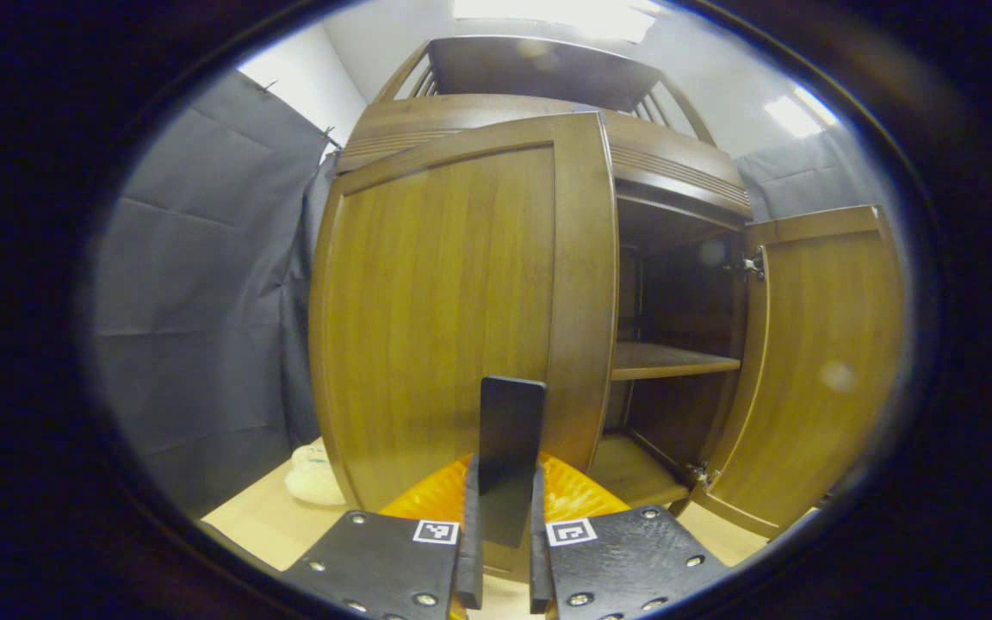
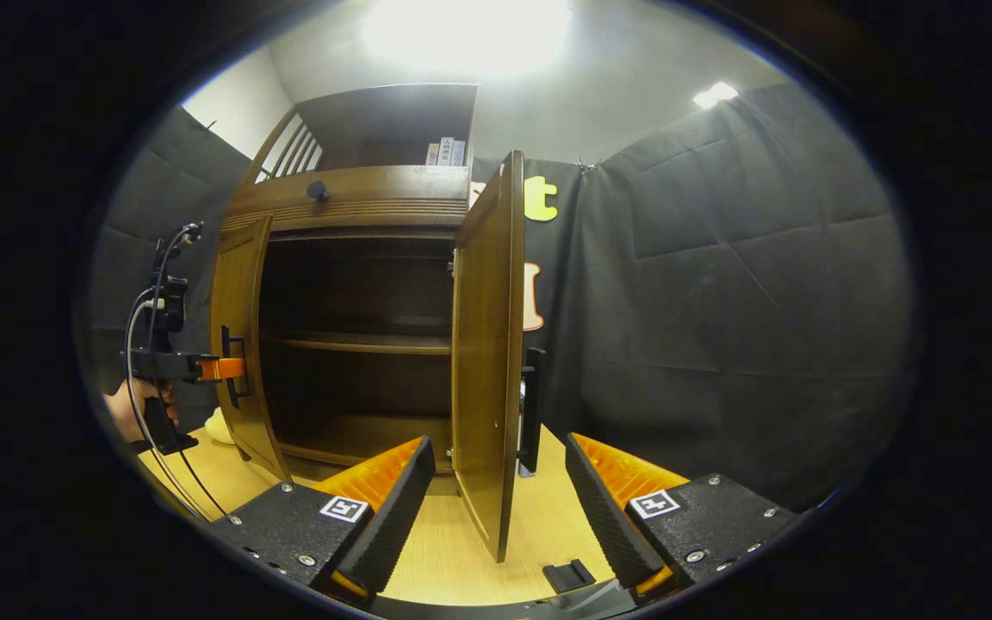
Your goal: Open the right door of the double-door shoe cabinet with the right hand, and open the left door with the left hand.
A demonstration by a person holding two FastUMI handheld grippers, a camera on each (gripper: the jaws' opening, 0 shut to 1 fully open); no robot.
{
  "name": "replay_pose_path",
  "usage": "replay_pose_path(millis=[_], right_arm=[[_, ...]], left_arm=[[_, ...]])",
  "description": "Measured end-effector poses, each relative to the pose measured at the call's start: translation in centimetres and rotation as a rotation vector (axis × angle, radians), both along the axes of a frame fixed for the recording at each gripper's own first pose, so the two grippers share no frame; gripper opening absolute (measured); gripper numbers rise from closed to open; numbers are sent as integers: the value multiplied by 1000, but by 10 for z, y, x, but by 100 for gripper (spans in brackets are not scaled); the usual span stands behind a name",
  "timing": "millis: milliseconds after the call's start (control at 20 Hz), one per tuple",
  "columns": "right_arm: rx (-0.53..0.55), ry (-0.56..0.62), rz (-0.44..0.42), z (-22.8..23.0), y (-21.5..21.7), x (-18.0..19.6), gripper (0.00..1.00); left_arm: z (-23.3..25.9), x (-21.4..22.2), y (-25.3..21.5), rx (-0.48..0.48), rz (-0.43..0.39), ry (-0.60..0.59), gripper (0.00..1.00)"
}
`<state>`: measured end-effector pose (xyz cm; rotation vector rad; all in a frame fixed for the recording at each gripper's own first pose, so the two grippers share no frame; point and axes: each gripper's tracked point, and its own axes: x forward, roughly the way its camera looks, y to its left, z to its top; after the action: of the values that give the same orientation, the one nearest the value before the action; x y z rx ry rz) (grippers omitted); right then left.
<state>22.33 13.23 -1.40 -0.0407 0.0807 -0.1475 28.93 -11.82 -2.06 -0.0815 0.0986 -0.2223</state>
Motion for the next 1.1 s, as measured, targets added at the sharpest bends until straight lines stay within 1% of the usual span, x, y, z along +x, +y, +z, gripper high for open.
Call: replay_pose_path(millis=[200, 250, 300, 350, 400, 750, 800, 900, 950, 1100], right_arm=[[4, 5, 8, -1, 6, -6, 92], [6, 4, 11, -1, 9, -7, 94], [8, 3, 15, 0, 12, -8, 92], [7, 0, 16, 2, 14, -8, 92], [7, -3, 19, 3, 17, -9, 92], [7, -2, 54, 2, 39, -10, 92], [7, -1, 58, 1, 43, -9, 94], [6, 0, 67, 0, 48, -9, 94], [6, 1, 71, 0, 50, -10, 92], [12, 4, 83, -2, 56, -9, 92]], left_arm=[[0, -15, 12, 3, 11, -6, 27], [1, -19, 16, 5, 12, -8, 27], [1, -21, 18, 7, 13, -8, 27], [1, -23, 22, 8, 13, -8, 27], [2, -25, 26, 3, 18, -8, 16], [2, -35, 51, -33, 56, -10, 16], [2, -36, 54, -34, 60, -8, 16], [2, -38, 60, -29, 70, -10, 16], [1, -38, 63, -23, 74, -12, 16], [2, -42, 77, -20, 98, -12, 16]])
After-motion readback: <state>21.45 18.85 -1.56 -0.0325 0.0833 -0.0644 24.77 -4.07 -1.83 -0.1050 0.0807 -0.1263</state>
